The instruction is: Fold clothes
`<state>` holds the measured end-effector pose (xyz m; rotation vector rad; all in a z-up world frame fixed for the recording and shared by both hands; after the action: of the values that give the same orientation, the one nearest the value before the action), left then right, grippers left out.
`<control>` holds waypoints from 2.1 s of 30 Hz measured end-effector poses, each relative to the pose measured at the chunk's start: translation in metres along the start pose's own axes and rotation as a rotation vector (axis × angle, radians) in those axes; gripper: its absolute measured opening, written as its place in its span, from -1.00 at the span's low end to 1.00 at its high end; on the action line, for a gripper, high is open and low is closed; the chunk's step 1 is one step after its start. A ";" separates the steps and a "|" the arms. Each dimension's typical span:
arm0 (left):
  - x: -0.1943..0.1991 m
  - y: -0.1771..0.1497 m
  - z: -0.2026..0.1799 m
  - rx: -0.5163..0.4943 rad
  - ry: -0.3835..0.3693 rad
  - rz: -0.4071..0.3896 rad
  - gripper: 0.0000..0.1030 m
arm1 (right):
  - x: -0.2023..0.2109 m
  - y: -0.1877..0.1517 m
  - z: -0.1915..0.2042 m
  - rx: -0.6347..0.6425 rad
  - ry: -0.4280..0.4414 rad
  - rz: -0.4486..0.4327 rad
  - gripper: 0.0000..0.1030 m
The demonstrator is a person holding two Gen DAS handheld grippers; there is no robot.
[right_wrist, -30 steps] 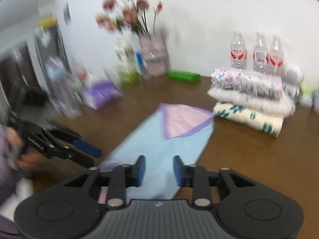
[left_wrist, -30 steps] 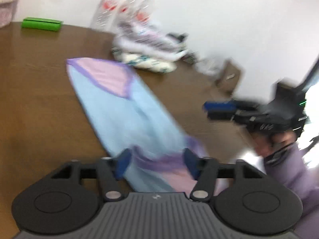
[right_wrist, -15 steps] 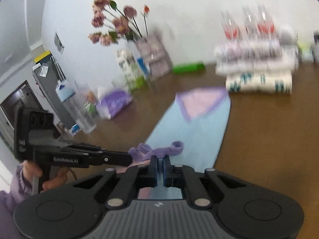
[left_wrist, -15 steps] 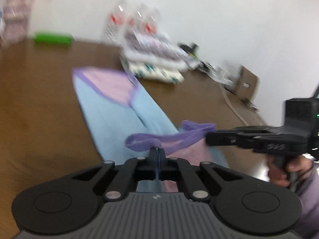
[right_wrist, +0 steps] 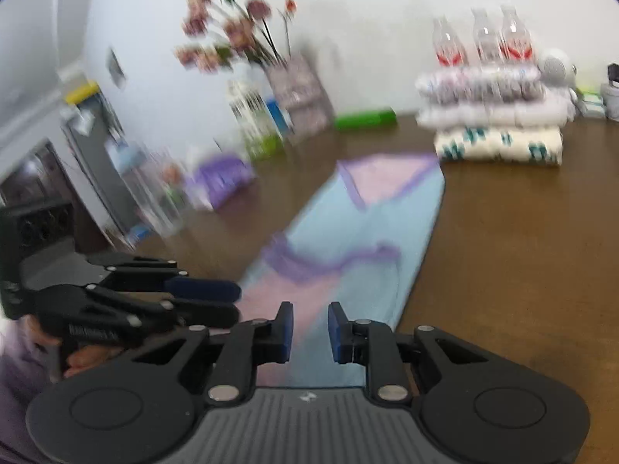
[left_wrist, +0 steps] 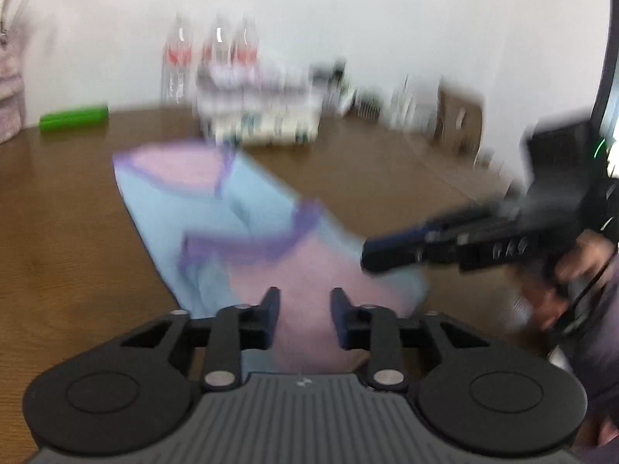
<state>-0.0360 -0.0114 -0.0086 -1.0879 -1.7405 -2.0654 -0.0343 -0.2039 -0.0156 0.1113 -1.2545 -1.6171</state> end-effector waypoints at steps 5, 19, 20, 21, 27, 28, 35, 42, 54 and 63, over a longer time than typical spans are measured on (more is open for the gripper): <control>0.006 -0.016 0.000 0.018 0.101 -0.051 -0.58 | 0.044 -0.013 -0.014 -0.056 -0.021 -0.168 -0.08; 0.024 -0.014 0.019 0.093 0.112 -0.075 -0.15 | 0.032 -0.028 0.000 -0.063 -0.152 -0.070 -0.86; 0.032 -0.015 0.026 0.113 0.089 -0.089 -0.07 | 0.041 -0.029 0.004 -0.051 -0.145 -0.092 -0.84; 0.039 -0.015 0.033 0.127 0.056 -0.099 -0.05 | 0.051 -0.029 0.008 -0.038 -0.131 -0.115 -0.76; 0.058 -0.035 0.029 0.007 -0.053 -0.097 0.13 | 0.057 -0.040 0.028 0.118 0.034 -0.093 -0.28; 0.057 -0.038 0.024 -0.023 -0.054 -0.094 0.13 | 0.051 -0.040 0.029 0.136 0.050 -0.069 -0.28; 0.050 -0.048 0.030 -0.037 -0.059 -0.060 -0.28 | 0.016 -0.047 0.039 0.253 0.045 0.072 -0.34; 0.043 -0.051 0.040 -0.025 -0.117 -0.059 -0.88 | 0.005 -0.050 0.047 0.302 0.004 0.095 -0.92; 0.099 -0.095 0.035 -0.173 -0.193 -0.094 -0.38 | 0.054 -0.096 0.104 0.361 0.091 0.066 -0.70; 0.087 -0.092 0.024 -0.264 -0.143 -0.122 -0.85 | 0.033 -0.101 0.103 0.378 0.061 0.059 -0.92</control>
<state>-0.1433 0.0599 -0.0201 -1.2594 -1.6685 -2.4008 -0.1781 -0.1696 -0.0298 0.3522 -1.4895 -1.3016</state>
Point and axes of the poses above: each gripper's, at about its wrist camera, not at the fingertips, and x roughly against the way its jaws point, z to its left, y to its top, the point moved 3 cm from there along -x, roughly the way its jaws point, and after that the axes turned 12 degrees about y, right-handed, at the moved point
